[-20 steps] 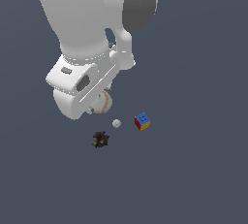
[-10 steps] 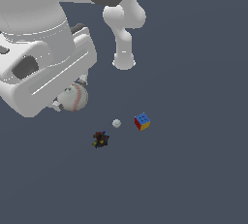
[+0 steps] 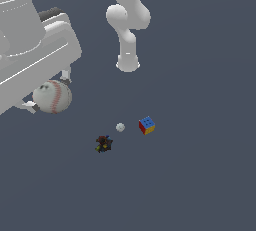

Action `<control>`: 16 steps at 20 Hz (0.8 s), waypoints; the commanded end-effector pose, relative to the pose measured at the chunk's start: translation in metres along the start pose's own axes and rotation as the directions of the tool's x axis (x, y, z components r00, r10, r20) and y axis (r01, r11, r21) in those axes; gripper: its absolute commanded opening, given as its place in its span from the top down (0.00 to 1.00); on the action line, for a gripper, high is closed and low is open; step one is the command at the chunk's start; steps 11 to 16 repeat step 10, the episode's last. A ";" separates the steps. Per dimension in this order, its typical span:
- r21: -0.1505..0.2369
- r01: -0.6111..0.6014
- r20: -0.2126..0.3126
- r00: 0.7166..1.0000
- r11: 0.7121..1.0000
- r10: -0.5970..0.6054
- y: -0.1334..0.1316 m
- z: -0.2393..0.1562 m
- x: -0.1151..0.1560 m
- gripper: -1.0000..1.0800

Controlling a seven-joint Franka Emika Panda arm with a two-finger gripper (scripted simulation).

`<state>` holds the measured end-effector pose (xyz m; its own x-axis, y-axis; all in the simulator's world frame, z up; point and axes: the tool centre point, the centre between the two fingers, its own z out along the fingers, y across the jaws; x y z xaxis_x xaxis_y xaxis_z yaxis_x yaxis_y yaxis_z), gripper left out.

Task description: Pick up a designated object from a clutter of objects.

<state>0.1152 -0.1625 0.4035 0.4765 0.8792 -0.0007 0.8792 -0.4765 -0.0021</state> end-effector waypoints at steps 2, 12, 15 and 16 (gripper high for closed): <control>-0.002 0.001 -0.001 1.000 1.000 -0.001 0.006 -0.007 -0.003 1.00; -0.002 0.001 -0.001 1.000 1.000 -0.001 0.011 -0.012 -0.006 1.00; -0.002 0.001 -0.001 1.000 1.000 -0.001 0.011 -0.012 -0.006 1.00; -0.002 0.001 -0.001 1.000 1.000 -0.001 0.011 -0.012 -0.006 1.00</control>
